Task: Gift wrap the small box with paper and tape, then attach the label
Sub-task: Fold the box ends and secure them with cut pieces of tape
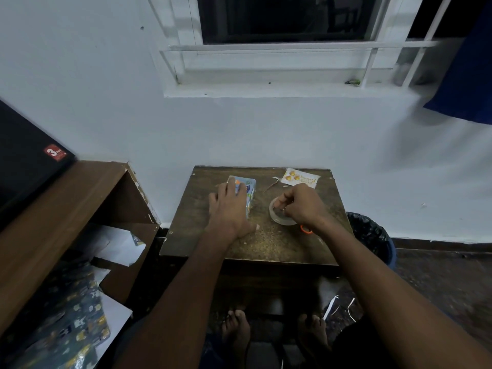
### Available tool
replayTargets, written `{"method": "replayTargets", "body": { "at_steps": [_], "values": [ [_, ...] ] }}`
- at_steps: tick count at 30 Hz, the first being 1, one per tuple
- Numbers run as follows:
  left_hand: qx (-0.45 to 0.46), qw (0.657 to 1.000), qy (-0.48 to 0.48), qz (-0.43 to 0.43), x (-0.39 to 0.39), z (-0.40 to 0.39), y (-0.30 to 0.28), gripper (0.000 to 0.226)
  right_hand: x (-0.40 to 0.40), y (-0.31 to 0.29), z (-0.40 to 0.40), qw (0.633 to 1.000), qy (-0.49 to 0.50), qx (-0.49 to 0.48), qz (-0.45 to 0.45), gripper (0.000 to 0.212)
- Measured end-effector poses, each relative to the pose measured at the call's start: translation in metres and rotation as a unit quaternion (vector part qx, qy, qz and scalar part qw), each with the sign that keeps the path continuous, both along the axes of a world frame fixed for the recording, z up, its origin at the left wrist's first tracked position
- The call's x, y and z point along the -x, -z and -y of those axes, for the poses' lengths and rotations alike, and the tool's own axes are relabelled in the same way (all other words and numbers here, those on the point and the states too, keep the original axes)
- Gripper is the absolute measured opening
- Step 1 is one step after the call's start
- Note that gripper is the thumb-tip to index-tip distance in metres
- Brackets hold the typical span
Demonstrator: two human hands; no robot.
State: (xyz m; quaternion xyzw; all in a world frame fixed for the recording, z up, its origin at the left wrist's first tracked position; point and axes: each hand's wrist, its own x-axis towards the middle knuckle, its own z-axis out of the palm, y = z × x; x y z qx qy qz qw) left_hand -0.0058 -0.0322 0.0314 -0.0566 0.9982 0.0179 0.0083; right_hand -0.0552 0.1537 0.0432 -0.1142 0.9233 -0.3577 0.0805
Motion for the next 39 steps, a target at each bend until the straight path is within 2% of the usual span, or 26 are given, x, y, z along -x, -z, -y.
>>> {"method": "replayTargets", "body": {
  "at_steps": [5,9,11,13,15,18,22,27,29,39],
  "values": [
    [-0.036,0.998,-0.007,-0.043,0.004,-0.018,-0.002,0.088,-0.002,-0.005,-0.008,0.997,-0.041,-0.072,0.012,0.025],
    [-0.086,0.991,0.082,-0.054,0.008,-0.02,-0.004,0.073,-0.002,0.002,-0.012,0.985,-0.05,-0.162,-0.023,0.029],
    [-0.135,0.981,0.13,-0.056,0.007,-0.021,-0.006,0.06,-0.006,0.008,-0.011,0.98,-0.053,-0.186,-0.041,0.022],
    [-0.151,0.977,0.133,-0.063,0.008,-0.025,-0.006,0.049,-0.007,0.012,-0.012,0.978,-0.054,-0.191,-0.056,0.009],
    [-0.155,0.978,0.123,-0.071,0.01,-0.027,-0.002,0.045,-0.005,0.013,-0.015,0.98,-0.055,-0.181,-0.055,0.008],
    [-0.227,0.963,0.115,-0.093,0.015,-0.024,0.006,0.037,0.001,0.007,-0.023,0.987,-0.048,-0.143,-0.051,0.012],
    [-0.337,0.925,0.117,-0.133,0.021,-0.022,0.011,0.032,0.007,-0.003,-0.035,0.997,-0.049,-0.033,-0.051,0.01],
    [-0.431,0.873,0.118,-0.197,0.025,-0.022,0.009,0.018,0.005,-0.009,-0.038,0.996,-0.059,0.051,-0.052,0.004],
    [-0.456,0.858,0.11,-0.211,0.024,-0.024,0.006,0.013,0.004,-0.011,-0.037,0.993,-0.063,0.071,-0.065,0.009],
    [-0.603,0.782,0.045,-0.153,0.018,-0.032,-0.003,0.004,0.001,-0.016,-0.036,0.983,-0.087,0.121,-0.105,0.013]
  ]
}}
